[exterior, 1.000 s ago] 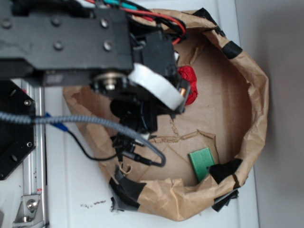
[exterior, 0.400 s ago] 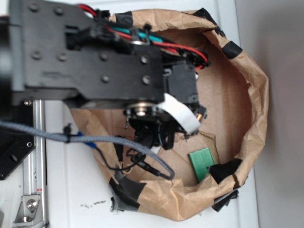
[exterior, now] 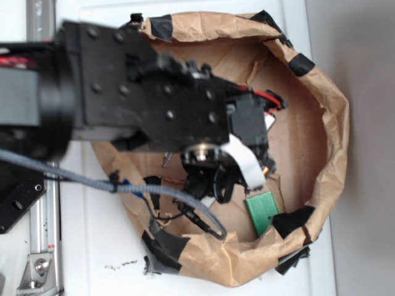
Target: Grab the green block.
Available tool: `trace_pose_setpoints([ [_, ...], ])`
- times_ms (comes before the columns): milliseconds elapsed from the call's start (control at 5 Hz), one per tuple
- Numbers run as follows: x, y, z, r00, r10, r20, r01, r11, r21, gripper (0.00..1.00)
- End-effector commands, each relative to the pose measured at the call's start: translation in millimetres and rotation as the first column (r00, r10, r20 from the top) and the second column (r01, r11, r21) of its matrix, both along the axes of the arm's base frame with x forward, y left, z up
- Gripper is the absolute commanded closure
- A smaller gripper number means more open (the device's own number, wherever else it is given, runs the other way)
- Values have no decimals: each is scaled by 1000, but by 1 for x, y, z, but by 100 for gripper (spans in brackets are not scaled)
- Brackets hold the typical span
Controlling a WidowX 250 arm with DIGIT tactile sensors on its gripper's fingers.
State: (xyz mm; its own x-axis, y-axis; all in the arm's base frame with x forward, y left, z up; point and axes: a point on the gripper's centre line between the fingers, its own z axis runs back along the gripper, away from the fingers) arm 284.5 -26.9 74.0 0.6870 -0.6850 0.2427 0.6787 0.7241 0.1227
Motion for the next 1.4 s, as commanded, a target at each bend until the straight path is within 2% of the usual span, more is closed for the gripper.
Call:
trace_pose_setpoints([
  [0,22,-48,-9,981,-194,33,193,981,15,0],
  [200,30,-62,-14,975,-222,22,222,975,21,0],
  [400,37,-73,-8,963,-267,39,268,964,-8,0],
  [600,28,-85,-17,935,-353,21,353,935,-34,0],
  [1000,-6,-110,-39,868,-492,-69,496,867,49,0],
  [1200,-8,-112,-45,873,-478,-100,485,872,66,29],
])
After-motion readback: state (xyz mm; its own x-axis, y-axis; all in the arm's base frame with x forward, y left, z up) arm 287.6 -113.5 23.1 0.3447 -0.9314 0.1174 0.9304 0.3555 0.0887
